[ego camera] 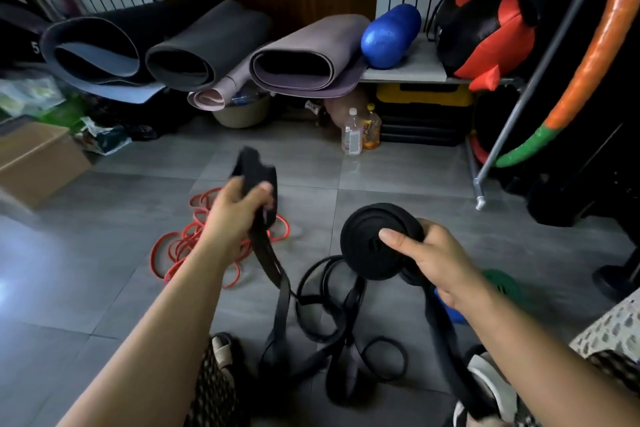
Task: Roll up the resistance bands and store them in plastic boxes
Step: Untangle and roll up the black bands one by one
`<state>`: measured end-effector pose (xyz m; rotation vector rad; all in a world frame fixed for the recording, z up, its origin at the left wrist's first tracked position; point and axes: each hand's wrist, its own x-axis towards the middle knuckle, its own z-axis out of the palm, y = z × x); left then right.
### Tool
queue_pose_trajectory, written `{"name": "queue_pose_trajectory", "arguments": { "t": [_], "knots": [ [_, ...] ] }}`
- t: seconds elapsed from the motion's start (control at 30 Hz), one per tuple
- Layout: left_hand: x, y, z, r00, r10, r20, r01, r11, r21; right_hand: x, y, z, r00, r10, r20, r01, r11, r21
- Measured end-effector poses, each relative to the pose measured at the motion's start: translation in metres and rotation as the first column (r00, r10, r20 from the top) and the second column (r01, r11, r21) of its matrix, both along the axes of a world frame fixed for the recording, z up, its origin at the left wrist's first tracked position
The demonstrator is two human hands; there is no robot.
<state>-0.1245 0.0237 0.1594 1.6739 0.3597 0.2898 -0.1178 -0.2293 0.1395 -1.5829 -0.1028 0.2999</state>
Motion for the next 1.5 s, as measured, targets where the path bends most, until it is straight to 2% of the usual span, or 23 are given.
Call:
{"name": "queue_pose_trajectory", "arguments": {
  "t": [0.03,0.07,0.1,0.13,0.2,0.23,0.33,0.43,0.6,0.8,0.97,1.13,1.33,1.5],
  "knots": [
    [0.000,0.001,-0.011,0.966,-0.130,-0.222,0.182,0.955,0.234,0.000,0.001,0.002,1.000,0.007,0.000,-0.007,1.000,0.005],
    [-0.004,0.000,-0.015,0.872,-0.195,-0.450,0.383,0.843,0.378,0.000,0.001,0.005,1.000,0.020,0.002,-0.020,1.000,0.018],
    [-0.007,-0.003,-0.016,0.805,-0.195,-0.560,0.507,0.715,0.480,0.000,0.001,0.007,1.000,0.030,0.007,-0.030,0.999,0.012],
    [-0.011,-0.013,-0.010,0.797,-0.240,-0.554,0.535,0.706,0.464,0.000,0.001,0.009,0.999,0.040,0.014,-0.039,0.999,-0.014],
    [-0.017,-0.036,0.003,0.847,-0.409,-0.340,0.501,0.827,0.253,-0.001,0.001,0.015,0.998,0.055,0.035,-0.050,0.990,-0.128],
    [-0.020,-0.049,0.014,0.841,-0.487,-0.236,0.529,0.830,0.176,-0.002,0.000,0.018,0.996,0.078,0.053,-0.066,0.978,-0.196],
    [-0.021,-0.063,0.019,0.761,-0.612,-0.215,0.647,0.742,0.176,-0.008,0.001,0.026,0.964,0.245,0.106,-0.189,0.905,-0.381],
    [-0.020,-0.064,0.018,0.744,-0.628,-0.230,0.663,0.738,0.128,-0.014,0.002,0.029,0.939,0.328,0.101,-0.255,0.863,-0.435],
    [-0.020,-0.066,0.012,0.804,-0.574,-0.154,0.587,0.808,0.051,-0.008,-0.004,0.031,0.944,0.312,0.106,-0.239,0.869,-0.432],
    [-0.025,-0.069,0.012,0.824,-0.561,-0.083,0.559,0.828,-0.051,-0.009,-0.009,0.028,0.942,0.324,0.089,-0.268,0.883,-0.385],
    [-0.023,-0.076,0.009,0.783,-0.606,-0.138,0.619,0.781,0.085,-0.009,-0.013,0.026,0.952,0.273,0.137,-0.202,0.899,-0.389],
    [-0.021,-0.076,0.008,0.823,-0.557,-0.109,0.567,0.816,0.114,-0.006,-0.020,0.028,0.944,0.299,0.141,-0.216,0.881,-0.422],
    [-0.021,-0.077,0.005,0.824,-0.550,-0.135,0.566,0.800,0.200,-0.004,-0.028,0.031,0.912,0.327,0.246,-0.180,0.860,-0.477],
    [-0.021,-0.076,0.005,0.860,-0.500,-0.101,0.509,0.856,0.090,-0.002,-0.030,0.028,0.949,0.280,0.142,-0.236,0.934,-0.267]
  ]
}}
